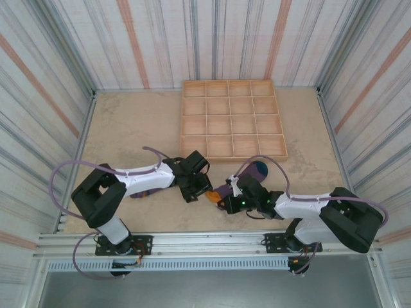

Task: Roll the socks

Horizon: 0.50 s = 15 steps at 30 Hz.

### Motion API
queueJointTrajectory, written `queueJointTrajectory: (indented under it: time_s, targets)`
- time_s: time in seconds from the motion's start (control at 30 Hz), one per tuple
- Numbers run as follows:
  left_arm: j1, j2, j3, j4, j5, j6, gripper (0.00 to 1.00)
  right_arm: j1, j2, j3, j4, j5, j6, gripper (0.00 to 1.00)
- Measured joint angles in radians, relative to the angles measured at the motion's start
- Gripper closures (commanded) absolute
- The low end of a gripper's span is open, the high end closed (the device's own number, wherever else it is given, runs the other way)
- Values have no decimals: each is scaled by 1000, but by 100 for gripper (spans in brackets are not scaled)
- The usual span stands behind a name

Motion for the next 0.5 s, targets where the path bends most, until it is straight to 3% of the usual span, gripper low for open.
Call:
queueJointTrajectory:
  time_s: [0.17,0.5]
  targets:
    - [-26,-14,7,-27,-46,10,18,-57,0,-26,40,-52,63,100]
    - [-51,-14,19,-42,-76,36,25,-195,-82,-92,33,-150,185,100]
